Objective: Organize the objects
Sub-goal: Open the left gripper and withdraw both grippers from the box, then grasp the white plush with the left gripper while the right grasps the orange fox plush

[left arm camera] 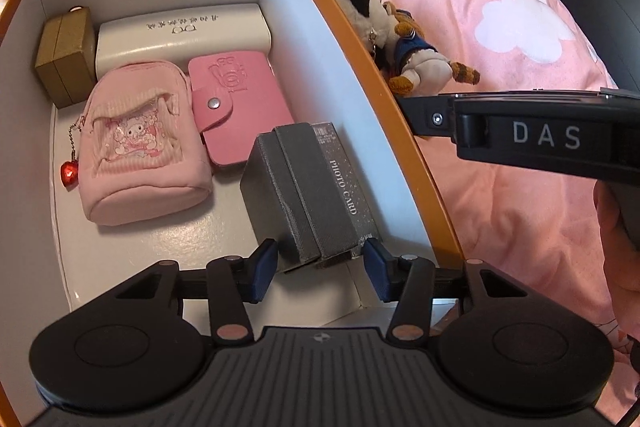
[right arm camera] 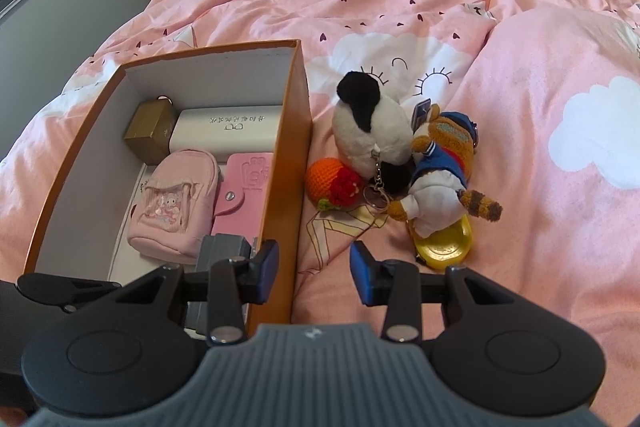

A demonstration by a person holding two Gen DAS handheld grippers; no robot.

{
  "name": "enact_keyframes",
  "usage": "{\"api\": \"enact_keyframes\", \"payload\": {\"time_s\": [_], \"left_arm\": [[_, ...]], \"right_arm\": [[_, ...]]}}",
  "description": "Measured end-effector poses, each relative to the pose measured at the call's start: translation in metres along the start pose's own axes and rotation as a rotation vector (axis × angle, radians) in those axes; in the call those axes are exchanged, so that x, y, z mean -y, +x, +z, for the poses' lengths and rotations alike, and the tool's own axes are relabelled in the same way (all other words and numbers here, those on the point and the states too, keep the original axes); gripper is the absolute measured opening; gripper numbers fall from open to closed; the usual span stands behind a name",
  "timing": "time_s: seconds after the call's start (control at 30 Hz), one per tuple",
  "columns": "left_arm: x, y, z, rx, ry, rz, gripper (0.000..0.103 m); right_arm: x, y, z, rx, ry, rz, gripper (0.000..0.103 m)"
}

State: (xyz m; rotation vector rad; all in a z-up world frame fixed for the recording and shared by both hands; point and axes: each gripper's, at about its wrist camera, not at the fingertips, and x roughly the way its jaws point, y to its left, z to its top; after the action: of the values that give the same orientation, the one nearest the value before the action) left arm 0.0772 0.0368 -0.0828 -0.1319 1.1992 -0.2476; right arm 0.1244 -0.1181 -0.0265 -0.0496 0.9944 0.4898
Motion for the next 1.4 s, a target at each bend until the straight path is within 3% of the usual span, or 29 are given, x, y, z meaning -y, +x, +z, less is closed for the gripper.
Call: {"api": "enact_keyframes", "payload": {"time_s": [0.2, 0.37, 0.67, 0.87, 1.03, 1.17, 1.4], "left_arm": [[0.004, -0.009, -0.003, 0.009, 0.015, 0.007, 0.061], [0.011, -0.031, -0.004, 0.068, 0.03, 0.014, 0.061], [0.015, -0.07, 0.009, 0.29, -0.051, 0.018, 0.061], [0.021, -0.074, 0.026, 0.388, -0.066, 0.034, 0.056], [0.039, -0.064, 0.037, 0.407, -0.009, 0.032, 0.056], [0.053, -0.053, 0.045, 0.411, 0.049, 0.032, 0.055], [0.062, -0.036, 0.067, 0.345, 0.111, -0.035, 0.045]], "right_arm": [[0.001, -0.001, 0.0, 0.0, -0.003, 0.004, 0.042], [0.003, -0.005, 0.0, 0.013, -0.001, 0.002, 0.042], [0.009, -0.026, 0.003, 0.091, -0.023, -0.011, 0.042], [0.024, -0.038, 0.005, 0.202, -0.034, -0.091, 0.042], [0.044, -0.038, 0.004, 0.237, -0.024, -0.162, 0.042], [0.06, -0.035, 0.003, 0.214, 0.002, -0.16, 0.042], [0.084, -0.019, 0.001, 0.158, 0.039, -0.17, 0.041]]}}
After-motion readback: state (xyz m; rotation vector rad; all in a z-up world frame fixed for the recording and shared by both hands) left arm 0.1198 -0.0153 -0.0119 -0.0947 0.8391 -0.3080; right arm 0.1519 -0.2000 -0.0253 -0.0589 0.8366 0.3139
